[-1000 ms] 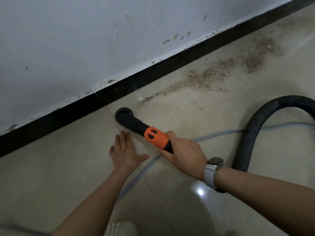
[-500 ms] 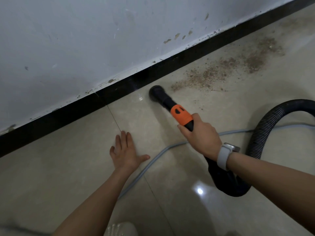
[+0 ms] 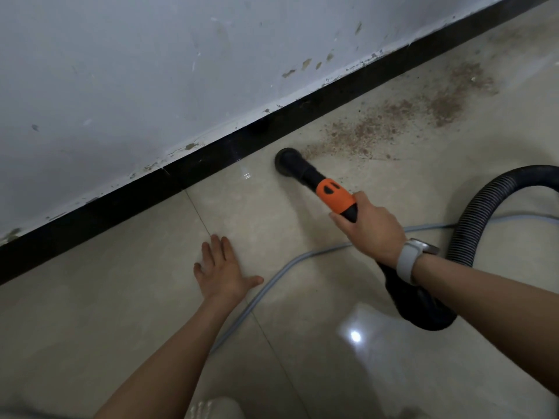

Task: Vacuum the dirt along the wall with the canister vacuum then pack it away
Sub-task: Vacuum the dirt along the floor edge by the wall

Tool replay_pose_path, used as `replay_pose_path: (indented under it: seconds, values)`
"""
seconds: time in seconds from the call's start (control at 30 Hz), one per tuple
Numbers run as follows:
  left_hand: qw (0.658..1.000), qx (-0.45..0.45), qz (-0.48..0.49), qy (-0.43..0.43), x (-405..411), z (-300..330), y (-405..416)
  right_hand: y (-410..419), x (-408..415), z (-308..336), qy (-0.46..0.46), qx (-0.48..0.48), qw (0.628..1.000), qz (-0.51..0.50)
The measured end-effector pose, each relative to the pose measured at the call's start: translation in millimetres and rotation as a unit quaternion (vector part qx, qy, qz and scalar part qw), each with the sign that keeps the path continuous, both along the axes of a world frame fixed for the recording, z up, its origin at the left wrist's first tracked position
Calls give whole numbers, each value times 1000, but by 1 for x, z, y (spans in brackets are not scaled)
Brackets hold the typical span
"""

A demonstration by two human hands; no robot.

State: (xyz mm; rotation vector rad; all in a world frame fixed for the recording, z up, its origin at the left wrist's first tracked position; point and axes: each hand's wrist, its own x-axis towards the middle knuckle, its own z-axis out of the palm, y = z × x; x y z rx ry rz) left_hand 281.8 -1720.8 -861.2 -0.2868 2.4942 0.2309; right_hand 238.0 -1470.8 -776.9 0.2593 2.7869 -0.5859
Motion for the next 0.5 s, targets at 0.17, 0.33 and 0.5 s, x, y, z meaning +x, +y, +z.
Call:
replay_pose_path:
  seconds: [0.17, 0.33, 0.5]
  values:
    - [999, 2, -53, -15, -10, 6, 10, 22, -11, 3, -8, -33, 995, -98]
    - [995, 5, -95, -25, -20, 10, 17, -8, 16, 7, -23, -36, 999, 27]
    - [996, -7, -88, -33, -25, 9, 23, -2, 27, 8, -29, -6, 997, 66]
